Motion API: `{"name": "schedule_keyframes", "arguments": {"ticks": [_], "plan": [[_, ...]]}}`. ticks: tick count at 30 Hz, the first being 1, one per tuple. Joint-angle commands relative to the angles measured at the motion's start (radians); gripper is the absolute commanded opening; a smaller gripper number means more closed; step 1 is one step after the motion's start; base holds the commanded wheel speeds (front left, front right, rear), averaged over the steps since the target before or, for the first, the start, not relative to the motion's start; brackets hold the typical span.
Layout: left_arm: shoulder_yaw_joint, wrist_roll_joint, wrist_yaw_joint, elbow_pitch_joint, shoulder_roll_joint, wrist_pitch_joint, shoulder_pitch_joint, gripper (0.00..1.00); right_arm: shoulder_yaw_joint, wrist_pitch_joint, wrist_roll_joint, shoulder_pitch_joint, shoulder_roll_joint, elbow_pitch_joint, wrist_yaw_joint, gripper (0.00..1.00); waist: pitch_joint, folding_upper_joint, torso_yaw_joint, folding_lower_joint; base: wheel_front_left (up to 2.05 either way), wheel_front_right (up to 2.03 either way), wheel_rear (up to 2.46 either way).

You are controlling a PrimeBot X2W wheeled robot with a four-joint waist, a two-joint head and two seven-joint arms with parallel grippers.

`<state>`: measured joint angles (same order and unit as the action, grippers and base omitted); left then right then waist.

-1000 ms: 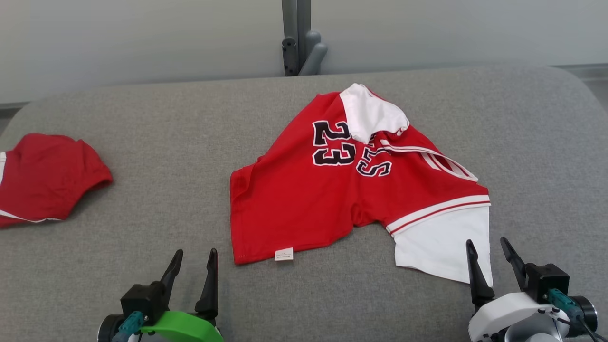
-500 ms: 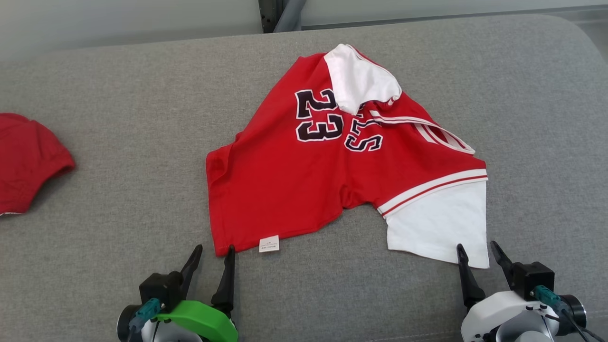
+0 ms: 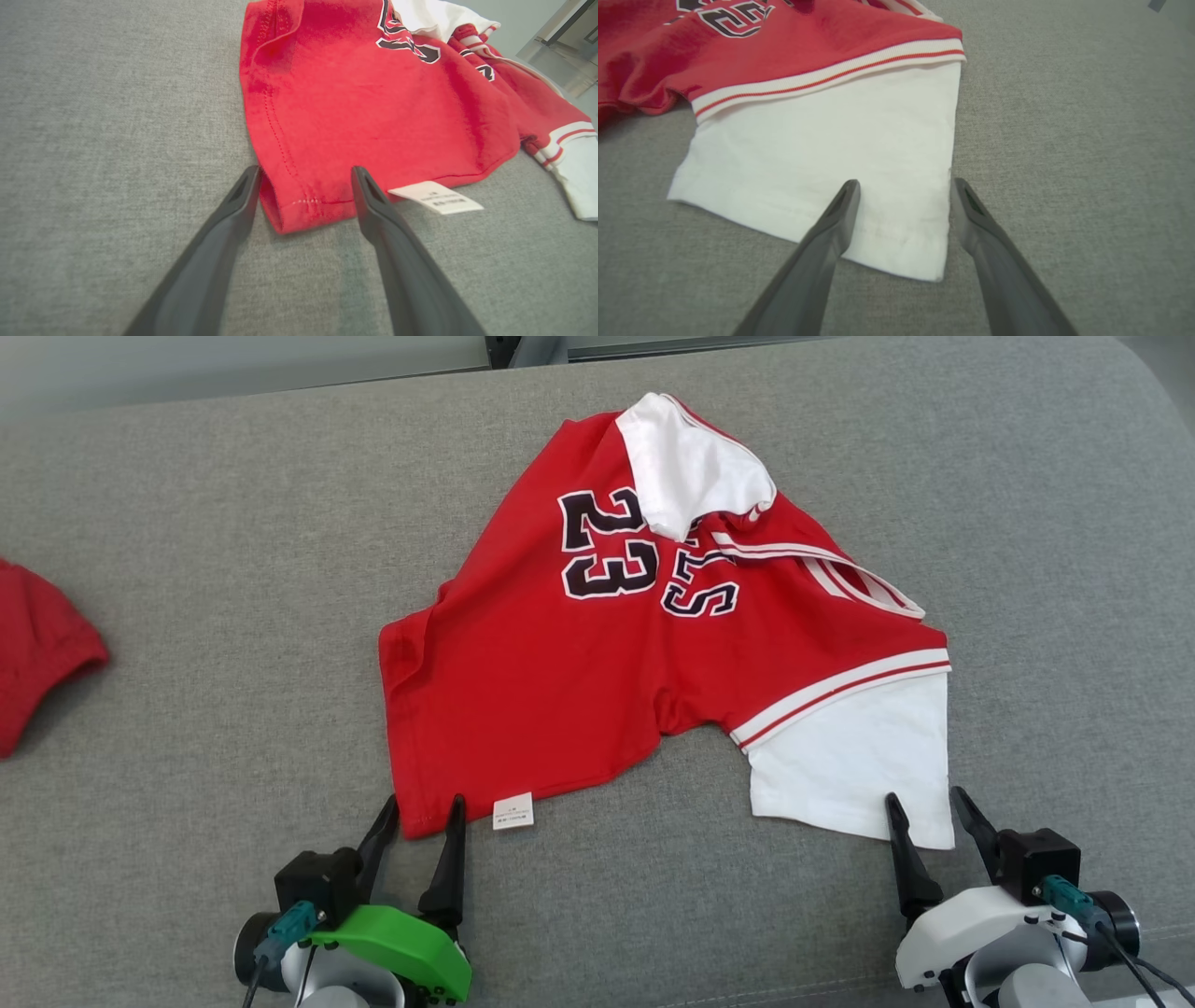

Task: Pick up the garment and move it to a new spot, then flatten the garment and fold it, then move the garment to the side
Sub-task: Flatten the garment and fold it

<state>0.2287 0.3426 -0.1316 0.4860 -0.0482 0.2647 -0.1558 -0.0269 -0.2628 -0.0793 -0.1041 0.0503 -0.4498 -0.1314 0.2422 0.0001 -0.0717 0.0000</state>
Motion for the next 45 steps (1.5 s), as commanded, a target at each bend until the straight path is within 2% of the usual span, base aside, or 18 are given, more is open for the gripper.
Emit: {"name": "schedule_keyframes", "arguments": {"ticks": [1, 23, 24, 25, 26, 27, 30, 32, 37, 40, 45], "plan": [[0.005, 0.002, 0.002, -0.001, -0.005, -0.001, -0.013, 1.0, 0.001, -0.003, -0.011, -0.006, 0.002, -0.001, 0.001, 1.0, 0.002, -0.0001, -0.002, 0.0, 0.0, 0.0, 0.0], [0.014, -0.026, 0.002, -0.005, -0.005, -0.001, -0.015, 1.0, 0.001, 0.0, -0.037, -0.007, 0.001, -0.089, 0.002, 1.0, 0.012, -0.0001, -0.003, 0.0, 0.0, 0.0, 0.0], [0.013, -0.028, 0.002, -0.004, -0.005, -0.001, -0.016, 1.0, 0.008, 0.001, -0.04, -0.007, 0.001, -0.1, 0.002, 0.92, 0.012, -0.0001, -0.002, 0.0, 0.0, 0.0, 0.0], [0.012, -0.028, 0.002, -0.004, -0.005, -0.001, -0.017, 0.82, 0.017, 0.002, -0.044, -0.007, 0.0, -0.109, 0.001, 0.36, 0.012, -0.0001, -0.002, 0.0, 0.0, 0.0, 0.0], [0.013, -0.029, 0.002, -0.003, -0.005, -0.001, -0.018, 0.3, 0.025, 0.004, -0.047, -0.009, 0.0, -0.118, 0.001, 0.0, 0.012, -0.0001, -0.003, 0.0, 0.0, 0.0, 0.0], [0.016, -0.028, 0.002, 0.0, -0.004, -0.001, -0.019, 0.0, 0.033, 0.006, -0.058, -0.01, 0.0, -0.131, 0.001, 0.0, 0.013, -0.0001, -0.003, 0.0, 0.0, 0.0, 0.0], [0.041, -0.045, 0.002, -0.007, -0.004, -0.001, -0.039, 0.0, 0.067, 0.008, -0.087, -0.035, -0.001, -0.159, 0.001, 0.0, 0.025, -0.0001, -0.002, 0.0, 0.0, 0.0, 0.0], [0.041, -0.042, 0.002, -0.01, -0.005, -0.001, -0.037, 0.0, 0.055, 0.008, -0.095, -0.047, 0.0, -0.148, 0.002, 0.0, 0.02, -0.0001, 0.001, 0.0, 0.0, 0.0, 0.0], [0.018, -0.02, 0.002, -0.021, -0.005, -0.001, -0.007, 0.0, 0.023, -0.001, -0.124, -0.048, 0.005, -0.081, 0.002, 0.0, -0.033, -0.0001, 0.008, 0.0, 0.0, 0.0, 0.0], [0.003, -0.016, 0.002, -0.052, -0.004, -0.001, 0.01, 0.0, 0.045, -0.001, -0.148, -0.049, 0.012, -0.032, 0.001, 0.0, -0.087, -0.0001, 0.01, 0.0, 0.0, 0.0, 0.0], [0.039, -0.009, 0.002, -0.114, -0.059, 0.0, -0.054, 0.0, 0.066, -0.002, -0.224, -0.136, 0.052, 0.074, 0.001, 0.0, -0.165, -0.0001, 0.018, 0.0, 0.0, 0.0, 0.0]]}}
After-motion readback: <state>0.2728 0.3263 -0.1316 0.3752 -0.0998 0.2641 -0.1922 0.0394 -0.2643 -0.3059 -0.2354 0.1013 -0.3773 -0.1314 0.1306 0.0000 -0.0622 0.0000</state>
